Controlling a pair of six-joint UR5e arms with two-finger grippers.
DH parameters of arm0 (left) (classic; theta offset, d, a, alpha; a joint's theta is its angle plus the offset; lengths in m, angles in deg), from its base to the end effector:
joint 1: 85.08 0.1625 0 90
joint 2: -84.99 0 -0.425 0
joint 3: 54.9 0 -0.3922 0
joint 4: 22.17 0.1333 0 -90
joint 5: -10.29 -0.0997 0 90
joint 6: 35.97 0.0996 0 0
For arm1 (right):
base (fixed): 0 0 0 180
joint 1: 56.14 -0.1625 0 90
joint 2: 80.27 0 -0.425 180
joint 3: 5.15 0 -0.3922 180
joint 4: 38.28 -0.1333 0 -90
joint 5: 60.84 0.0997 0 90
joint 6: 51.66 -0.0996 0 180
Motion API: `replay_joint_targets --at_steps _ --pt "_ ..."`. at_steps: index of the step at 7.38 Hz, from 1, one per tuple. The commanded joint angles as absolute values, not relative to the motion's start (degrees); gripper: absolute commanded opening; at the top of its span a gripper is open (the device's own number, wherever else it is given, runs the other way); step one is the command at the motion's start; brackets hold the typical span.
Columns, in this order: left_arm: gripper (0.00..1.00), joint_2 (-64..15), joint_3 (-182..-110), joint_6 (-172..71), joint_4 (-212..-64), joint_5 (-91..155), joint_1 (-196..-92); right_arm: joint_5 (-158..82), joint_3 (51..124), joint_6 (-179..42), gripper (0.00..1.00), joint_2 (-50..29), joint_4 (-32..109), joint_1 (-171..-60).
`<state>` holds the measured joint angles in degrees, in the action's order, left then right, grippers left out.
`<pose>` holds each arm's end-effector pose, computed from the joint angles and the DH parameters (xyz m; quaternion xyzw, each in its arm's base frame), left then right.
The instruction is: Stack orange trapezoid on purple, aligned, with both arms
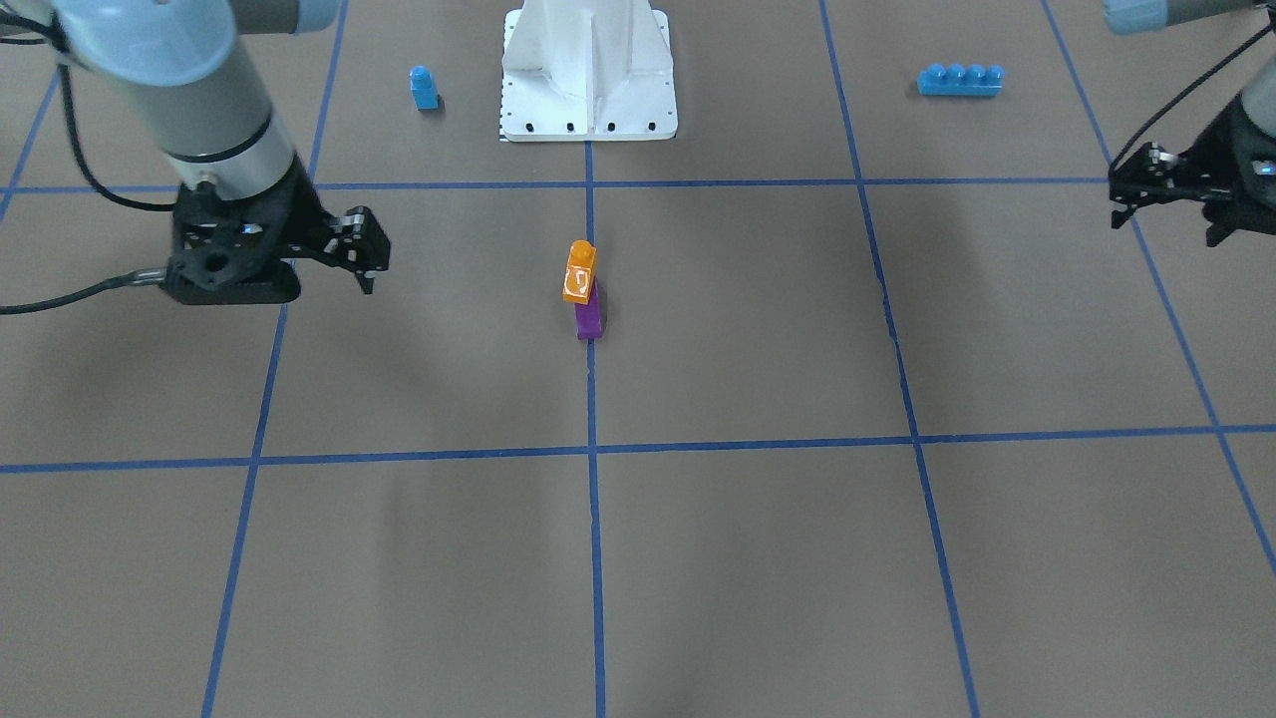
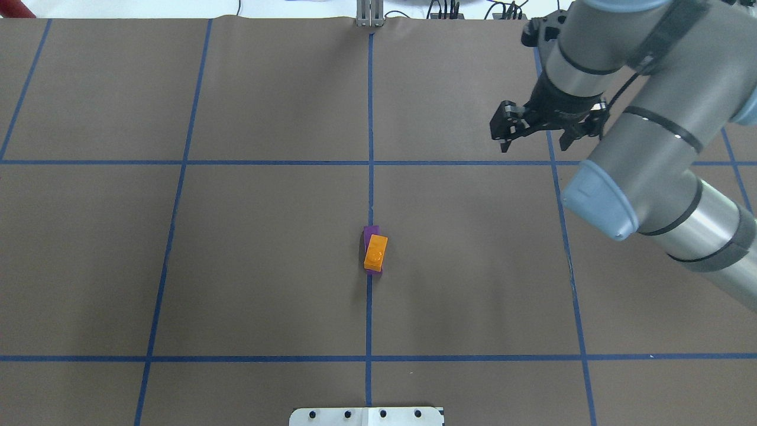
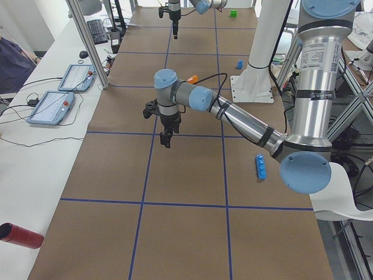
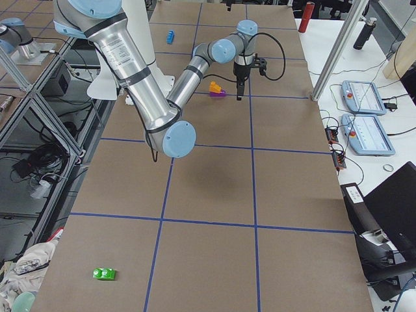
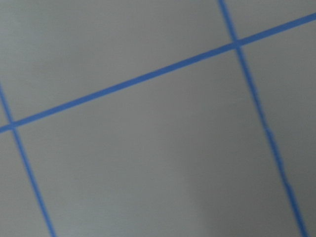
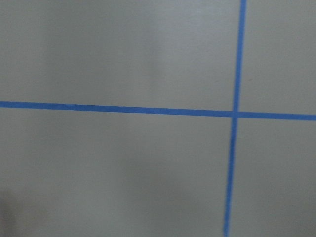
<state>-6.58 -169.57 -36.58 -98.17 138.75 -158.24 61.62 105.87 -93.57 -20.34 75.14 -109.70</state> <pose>0.0700 -0.4776 0.4690 0.0498 0.3390 0.1673 0.9245 -0.2842 -0.5193 0.2532 0.0066 -0.3554 -0.0223 0.9344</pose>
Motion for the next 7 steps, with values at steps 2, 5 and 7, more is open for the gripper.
replay_joint_targets --at_steps 2,5,7 --pt "1.00 -4.5 -159.2 -21.9 -99.1 142.7 -170.1 68.3 106.6 -60.2 1.00 -4.4 75.2 -127.9" --pt "1.00 -0.1 -158.0 -20.8 -103.2 144.0 -174.6 69.1 100.4 -35.6 1.00 4.3 75.2 -141.2" --pt "1.00 -0.2 -157.9 -21.3 -102.4 145.5 -175.9 70.3 97.5 -29.0 1.00 8.8 74.9 -146.4"
